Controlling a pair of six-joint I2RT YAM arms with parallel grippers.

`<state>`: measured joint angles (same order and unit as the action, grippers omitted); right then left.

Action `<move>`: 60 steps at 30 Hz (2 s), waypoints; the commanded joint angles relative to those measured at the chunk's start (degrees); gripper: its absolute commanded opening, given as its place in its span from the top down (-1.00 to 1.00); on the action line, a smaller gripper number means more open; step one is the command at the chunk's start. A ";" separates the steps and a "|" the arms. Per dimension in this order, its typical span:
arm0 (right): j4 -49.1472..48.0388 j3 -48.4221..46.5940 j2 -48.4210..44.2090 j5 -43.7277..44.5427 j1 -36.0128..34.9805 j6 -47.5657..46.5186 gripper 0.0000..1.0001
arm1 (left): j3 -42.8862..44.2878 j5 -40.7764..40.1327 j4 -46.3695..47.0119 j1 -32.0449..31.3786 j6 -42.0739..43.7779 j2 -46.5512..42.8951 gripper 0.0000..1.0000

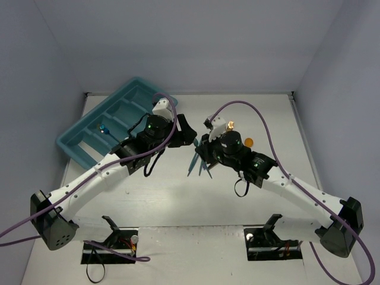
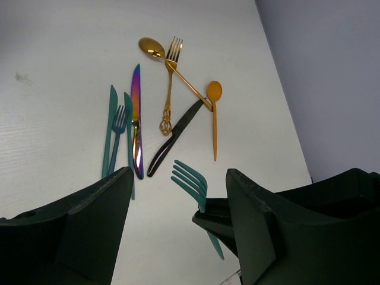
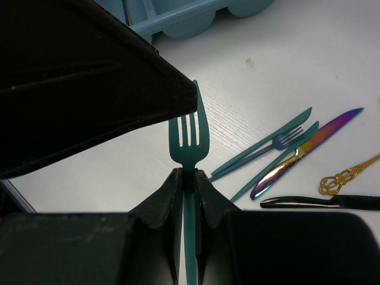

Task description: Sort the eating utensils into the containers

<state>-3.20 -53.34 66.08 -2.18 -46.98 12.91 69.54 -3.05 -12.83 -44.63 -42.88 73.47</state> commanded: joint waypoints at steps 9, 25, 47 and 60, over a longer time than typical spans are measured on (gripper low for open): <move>-6.53 -1.71 -1.31 3.68 -1.09 -0.02 0.93 | 0.75 1.17 7.18 -2.11 -8.91 2.41 0.18; -7.35 0.33 -0.24 7.79 -1.09 0.72 -0.25 | -0.51 -5.49 3.84 1.46 -9.49 -0.34 1.00; -3.32 9.56 -7.29 15.08 0.66 1.32 -0.51 | 7.95 13.51 10.16 61.81 -18.37 17.52 1.00; -1.25 9.32 -4.17 17.74 2.00 2.81 -0.52 | 8.97 12.30 7.78 61.85 -16.47 23.25 -0.13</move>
<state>-2.61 -43.48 60.03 12.14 -45.82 13.78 76.56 9.05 -7.40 17.23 -59.61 100.93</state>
